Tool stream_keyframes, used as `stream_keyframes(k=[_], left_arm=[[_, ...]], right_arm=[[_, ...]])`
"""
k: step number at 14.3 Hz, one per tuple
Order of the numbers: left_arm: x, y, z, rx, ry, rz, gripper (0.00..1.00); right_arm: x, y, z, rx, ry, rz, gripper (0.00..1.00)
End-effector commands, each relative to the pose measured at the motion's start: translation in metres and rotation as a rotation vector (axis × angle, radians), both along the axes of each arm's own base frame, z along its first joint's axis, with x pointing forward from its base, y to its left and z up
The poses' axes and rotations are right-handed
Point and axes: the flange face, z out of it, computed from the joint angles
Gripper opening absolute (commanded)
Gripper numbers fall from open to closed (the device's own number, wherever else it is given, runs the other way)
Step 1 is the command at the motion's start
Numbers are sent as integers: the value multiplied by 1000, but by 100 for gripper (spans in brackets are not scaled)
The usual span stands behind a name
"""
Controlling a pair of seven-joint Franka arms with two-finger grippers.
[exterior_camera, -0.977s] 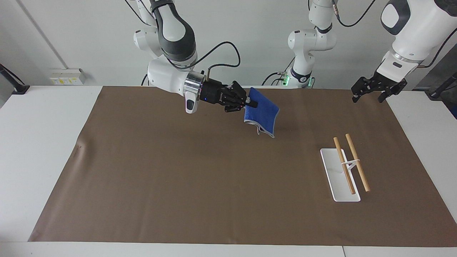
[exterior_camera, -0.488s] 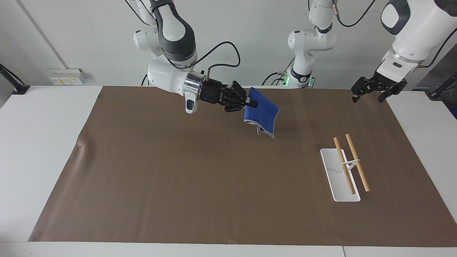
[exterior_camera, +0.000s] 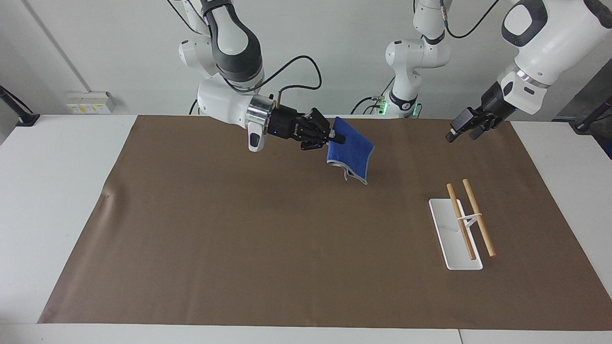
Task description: Right arm passes towel to left arm to hang
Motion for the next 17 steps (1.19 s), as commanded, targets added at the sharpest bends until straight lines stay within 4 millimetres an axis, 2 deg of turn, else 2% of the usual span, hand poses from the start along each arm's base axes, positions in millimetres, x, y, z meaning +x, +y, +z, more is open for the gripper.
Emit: stream_keyframes(k=[1, 2, 5, 9, 11, 15, 17], left_arm=[[-14, -35, -9, -118, 37, 223, 100], [-14, -54, -10, -158, 53, 293, 100], [-11, -93, -25, -346, 100, 489, 100], [-17, -133, -38, -515, 150, 629, 100], [-22, -144, -46, -565, 195, 687, 100], [-44, -162, -61, -540, 233, 655, 100], [-54, -162, -68, -530, 244, 653, 100]], right_arm=[[4, 1, -1, 4, -38, -11, 0], [4, 1, -1, -3, -46, -16, 0], [2, 6, -1, -5, -46, -10, 0], [-2, 12, -3, -7, -44, 3, 0], [-2, 11, -2, -6, -46, 2, 0], [-2, 11, -3, -11, -46, 4, 0], [-2, 11, -3, -11, -46, 4, 0]])
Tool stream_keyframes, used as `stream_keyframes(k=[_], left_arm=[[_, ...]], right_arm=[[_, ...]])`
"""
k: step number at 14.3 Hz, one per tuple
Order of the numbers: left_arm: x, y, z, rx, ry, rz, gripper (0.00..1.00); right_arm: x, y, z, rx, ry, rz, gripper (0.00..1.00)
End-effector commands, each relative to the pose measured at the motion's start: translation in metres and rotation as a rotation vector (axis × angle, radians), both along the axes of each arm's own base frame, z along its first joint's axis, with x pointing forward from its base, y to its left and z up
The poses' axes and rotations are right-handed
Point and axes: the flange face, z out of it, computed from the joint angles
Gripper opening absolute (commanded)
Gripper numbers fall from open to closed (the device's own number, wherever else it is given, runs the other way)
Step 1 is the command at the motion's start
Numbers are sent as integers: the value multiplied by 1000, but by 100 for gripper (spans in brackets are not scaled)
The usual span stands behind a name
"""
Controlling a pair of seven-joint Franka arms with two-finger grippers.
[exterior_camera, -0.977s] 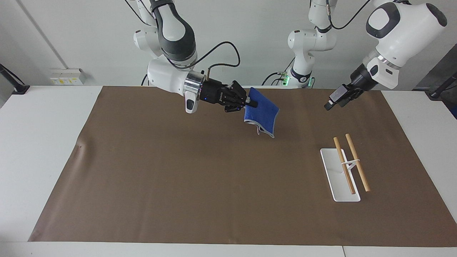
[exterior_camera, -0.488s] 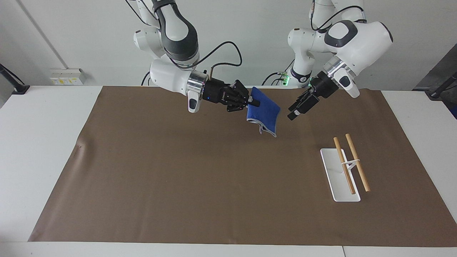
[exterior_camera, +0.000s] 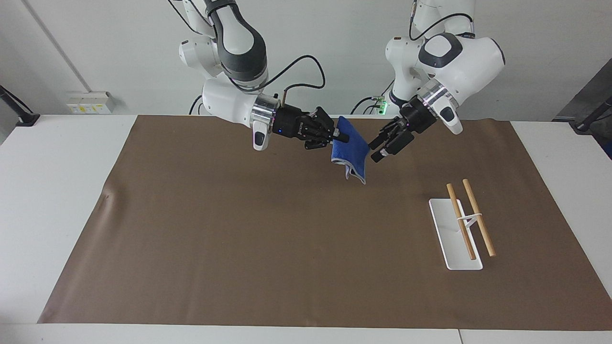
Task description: Right arm passes towel to left arm to hang
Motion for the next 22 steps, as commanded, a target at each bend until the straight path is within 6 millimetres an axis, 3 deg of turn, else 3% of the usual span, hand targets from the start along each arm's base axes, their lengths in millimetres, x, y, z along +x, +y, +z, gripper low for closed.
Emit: stream_keyframes(k=[1, 2, 5, 7, 11, 16, 17, 18, 20, 22], left_arm=[[-23, 7, -5, -14, 12, 24, 100], [-22, 10, -6, -16, 15, 30, 95], [-14, 13, 3, -78, 14, 82, 28], [-3, 17, 13, -90, -6, 102, 0], [2, 18, 15, -95, 3, 108, 0], [15, 67, 9, -71, 48, 154, 0], [18, 76, 8, -53, 45, 160, 0], [20, 87, 8, -42, 41, 176, 0], [23, 96, 6, -2, 31, 176, 0], [27, 113, 4, 20, 28, 199, 0]], right_arm=[[3, 0, -1, 3, -26, -9, 0], [3, 0, -1, 3, -26, -9, 0], [3, 0, -1, 3, -26, -9, 0], [3, 0, -1, 2, -26, -11, 0], [3, 0, -1, 2, -26, -11, 0], [4, -2, -2, -2, -22, -21, 0], [5, -4, -3, -11, -11, -47, 12], [8, -11, -4, -42, -5, -107, 97], [2, -4, -5, -155, -40, -205, 100], [3, -13, -9, -269, -89, -247, 100]])
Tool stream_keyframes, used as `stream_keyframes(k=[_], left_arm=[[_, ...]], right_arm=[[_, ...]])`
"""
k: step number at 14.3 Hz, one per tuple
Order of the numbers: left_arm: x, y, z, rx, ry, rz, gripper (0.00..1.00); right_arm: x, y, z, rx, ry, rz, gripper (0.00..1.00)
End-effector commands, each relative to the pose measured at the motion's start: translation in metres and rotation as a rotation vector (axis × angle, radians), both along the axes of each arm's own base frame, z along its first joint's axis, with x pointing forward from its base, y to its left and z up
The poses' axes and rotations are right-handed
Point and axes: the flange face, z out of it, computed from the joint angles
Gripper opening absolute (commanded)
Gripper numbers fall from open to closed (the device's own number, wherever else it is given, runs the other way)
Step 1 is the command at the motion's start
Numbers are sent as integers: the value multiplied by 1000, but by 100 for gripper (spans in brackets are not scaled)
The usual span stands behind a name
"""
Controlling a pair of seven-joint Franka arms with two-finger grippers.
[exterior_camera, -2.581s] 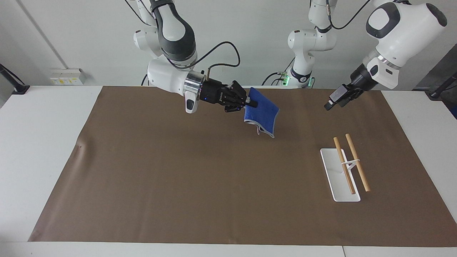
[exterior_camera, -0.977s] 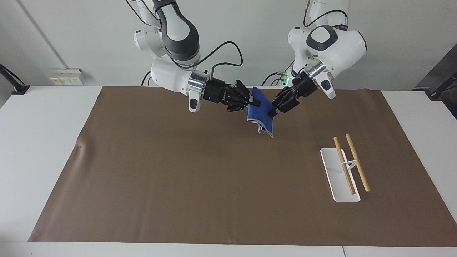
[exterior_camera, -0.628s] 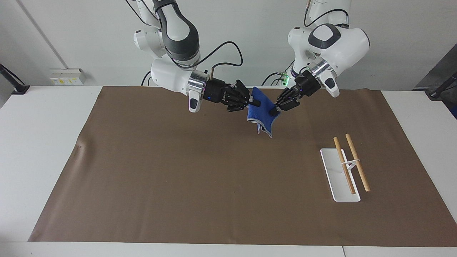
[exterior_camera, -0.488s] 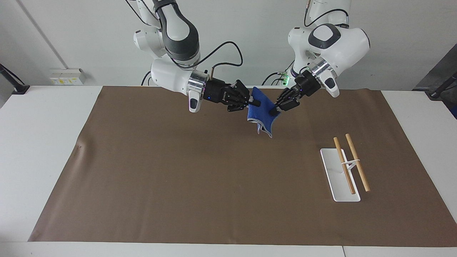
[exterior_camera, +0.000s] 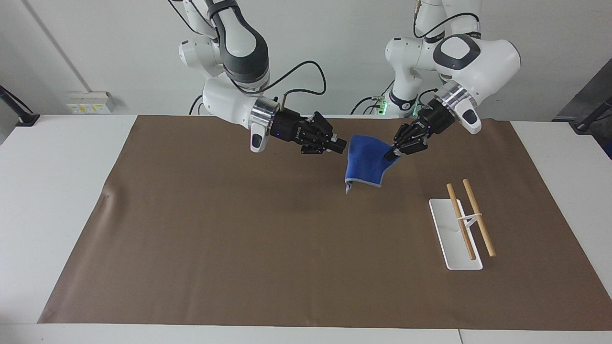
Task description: Right arm passes towel to left arm to hang
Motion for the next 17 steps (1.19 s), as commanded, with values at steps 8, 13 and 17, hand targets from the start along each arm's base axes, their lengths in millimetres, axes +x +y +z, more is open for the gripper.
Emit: stream_keyframes(k=[8, 13, 17], left_arm=[[22, 47, -22, 304, -50, -13, 0], [41, 66, -32, 616, -201, -199, 0], [54, 96, -40, 811, -429, -494, 0]], right_arm=[[26, -96, -43, -539, -151, 2, 100], [43, -141, -45, -822, -207, 234, 100], [45, -151, -42, -1044, -104, 324, 100]])
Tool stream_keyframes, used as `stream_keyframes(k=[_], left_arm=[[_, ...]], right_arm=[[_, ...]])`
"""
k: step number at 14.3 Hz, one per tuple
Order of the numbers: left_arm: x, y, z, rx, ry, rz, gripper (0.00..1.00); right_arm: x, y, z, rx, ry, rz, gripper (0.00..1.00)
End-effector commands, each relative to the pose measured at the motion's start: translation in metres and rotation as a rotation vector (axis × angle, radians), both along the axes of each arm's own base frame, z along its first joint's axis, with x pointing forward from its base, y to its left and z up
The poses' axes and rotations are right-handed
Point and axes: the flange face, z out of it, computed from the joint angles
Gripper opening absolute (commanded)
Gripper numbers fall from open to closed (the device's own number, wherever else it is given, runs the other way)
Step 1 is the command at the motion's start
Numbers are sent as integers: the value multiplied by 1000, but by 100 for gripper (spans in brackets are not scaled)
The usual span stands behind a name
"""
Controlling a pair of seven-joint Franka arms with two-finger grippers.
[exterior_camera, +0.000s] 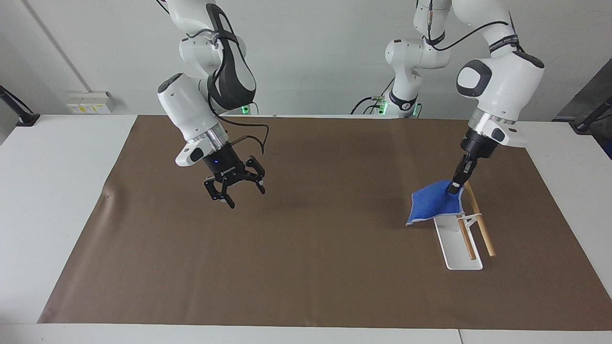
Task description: Right arm passes towel to left arm to hang
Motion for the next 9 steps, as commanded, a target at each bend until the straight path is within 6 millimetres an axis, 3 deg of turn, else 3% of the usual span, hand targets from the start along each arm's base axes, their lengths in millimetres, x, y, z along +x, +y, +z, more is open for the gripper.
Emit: stream_keyframes(k=[1, 2, 5, 6, 7, 9], left_arm=[[11, 9, 3, 136, -108, -186, 0], [15, 11, -2, 172, -133, -238, 0], [36, 24, 10, 215, -181, -277, 0], [39, 40, 10, 219, -177, -254, 0], [40, 48, 11, 221, -179, -242, 0], [40, 66, 12, 206, -152, -209, 0]], right_arm=[[1, 1, 14, -131, 65, -41, 100], [1, 5, 23, -167, 96, -85, 100], [-1, 1, 52, -300, 178, -173, 100], [-2, -2, 67, -310, 213, -193, 100], [-4, -7, 84, -314, 236, -216, 100], [-7, -36, 114, -315, 264, -291, 100]])
